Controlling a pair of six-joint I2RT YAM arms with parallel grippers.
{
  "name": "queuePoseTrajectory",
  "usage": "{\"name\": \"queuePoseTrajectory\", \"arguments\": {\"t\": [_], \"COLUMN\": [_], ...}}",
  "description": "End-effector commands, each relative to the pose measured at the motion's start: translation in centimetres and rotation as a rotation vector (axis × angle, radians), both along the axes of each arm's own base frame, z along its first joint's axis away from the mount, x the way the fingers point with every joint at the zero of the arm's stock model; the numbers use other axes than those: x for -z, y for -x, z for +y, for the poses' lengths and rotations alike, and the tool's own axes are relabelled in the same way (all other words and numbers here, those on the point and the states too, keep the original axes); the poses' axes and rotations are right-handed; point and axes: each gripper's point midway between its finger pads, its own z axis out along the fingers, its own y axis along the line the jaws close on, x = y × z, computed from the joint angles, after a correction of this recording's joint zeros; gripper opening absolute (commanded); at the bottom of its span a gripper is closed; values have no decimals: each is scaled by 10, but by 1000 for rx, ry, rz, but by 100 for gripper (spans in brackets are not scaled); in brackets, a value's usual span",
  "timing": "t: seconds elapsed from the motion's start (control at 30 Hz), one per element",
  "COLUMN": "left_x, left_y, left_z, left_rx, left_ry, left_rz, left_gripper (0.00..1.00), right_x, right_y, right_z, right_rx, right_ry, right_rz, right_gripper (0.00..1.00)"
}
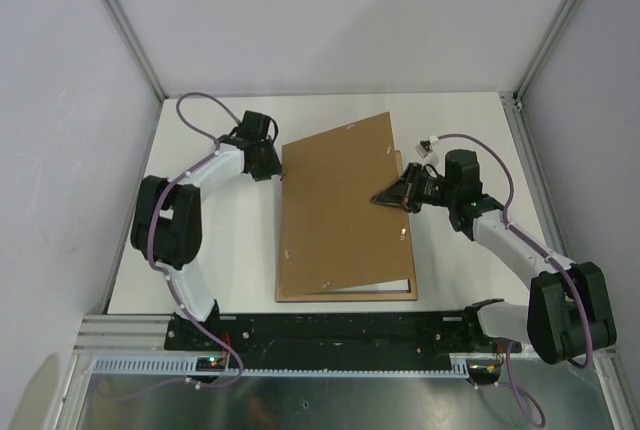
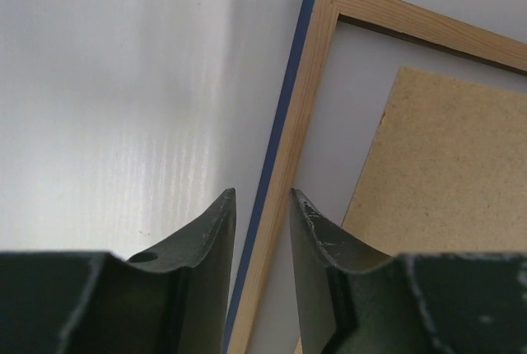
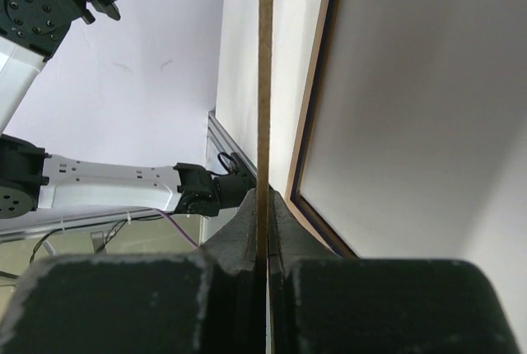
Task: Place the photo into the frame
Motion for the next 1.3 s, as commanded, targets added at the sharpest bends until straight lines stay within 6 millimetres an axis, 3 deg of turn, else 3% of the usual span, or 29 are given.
{"name": "queuePoseTrajectory", "arguments": {"t": [0.0, 0.4, 0.5, 0.8, 1.27], "left_x": [-25, -21, -21, -25, 11], "left_y": [-3, 21, 23, 32, 49], "left_z": [-12, -31, -32, -17, -5], "left_rx": [27, 92, 98, 97, 63], "left_ry": [13, 15, 3, -20, -3], "left_rz": [-71, -54, -56, -71, 40], "left_gripper": [36, 32, 32, 33, 28], "right_x": [-23, -31, -23, 0, 30], "right_y": [-6, -19, -22, -29, -22], "right_z": [6, 9, 4, -41, -35], "right_rx": [-1, 55, 68, 79, 21], "right_ry": [-51, -70, -49, -32, -27], "right_rz": [-78, -105, -91, -58, 17], "right_gripper": [0, 0, 0, 0, 0]}}
